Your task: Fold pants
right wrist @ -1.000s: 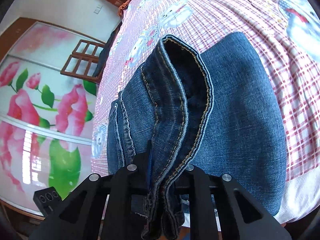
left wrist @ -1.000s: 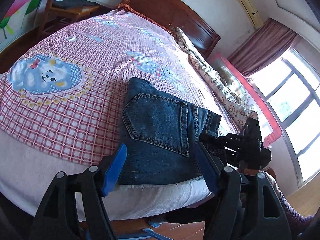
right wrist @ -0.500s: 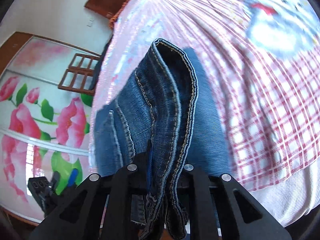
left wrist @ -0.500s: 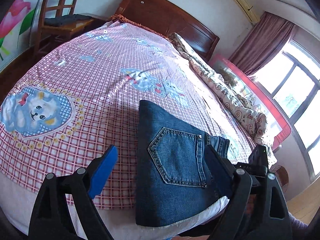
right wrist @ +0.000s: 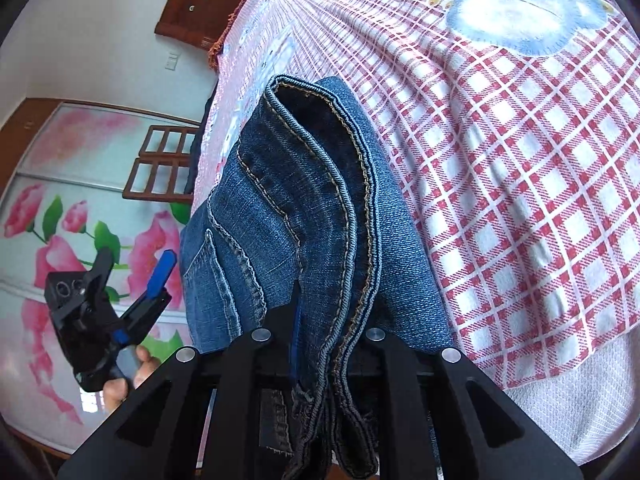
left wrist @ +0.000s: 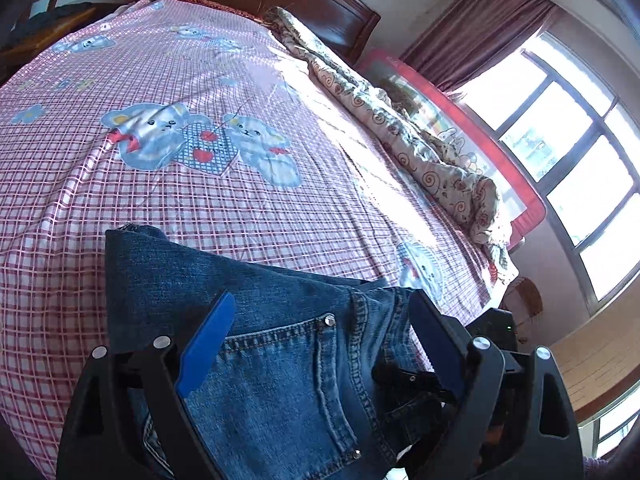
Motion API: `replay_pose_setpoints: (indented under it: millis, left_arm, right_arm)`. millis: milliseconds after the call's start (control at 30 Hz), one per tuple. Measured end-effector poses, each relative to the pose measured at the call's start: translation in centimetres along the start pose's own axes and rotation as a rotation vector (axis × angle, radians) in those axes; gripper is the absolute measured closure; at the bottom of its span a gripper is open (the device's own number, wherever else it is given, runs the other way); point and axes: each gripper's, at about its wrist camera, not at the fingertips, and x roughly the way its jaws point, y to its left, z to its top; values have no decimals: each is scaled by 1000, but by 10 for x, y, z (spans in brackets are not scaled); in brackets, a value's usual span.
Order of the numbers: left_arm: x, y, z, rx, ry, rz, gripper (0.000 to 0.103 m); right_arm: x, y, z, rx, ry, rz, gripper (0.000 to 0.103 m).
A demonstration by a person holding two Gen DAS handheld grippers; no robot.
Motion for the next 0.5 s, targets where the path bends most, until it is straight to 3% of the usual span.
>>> replay_pose_setpoints:
  millis: [100,167,233,433,500]
  left_arm:
    - [18,32,7,-74,23,46,16]
    - [30,49,9,-103,64,91,26]
    - [37,58,10,-133,79,89,27]
    - [27,30,4,-52,100,233,26]
    - [4,15,-6,-34,75,284,15]
  right_arm:
    - [0,-1,5,8,4,4,92]
    - [2,0,7,9,5,5,92]
    - [3,1,9,8,6,1,92]
    - [2,3,9,7,7,3,92]
    - [3,3,10,9,8,10,92]
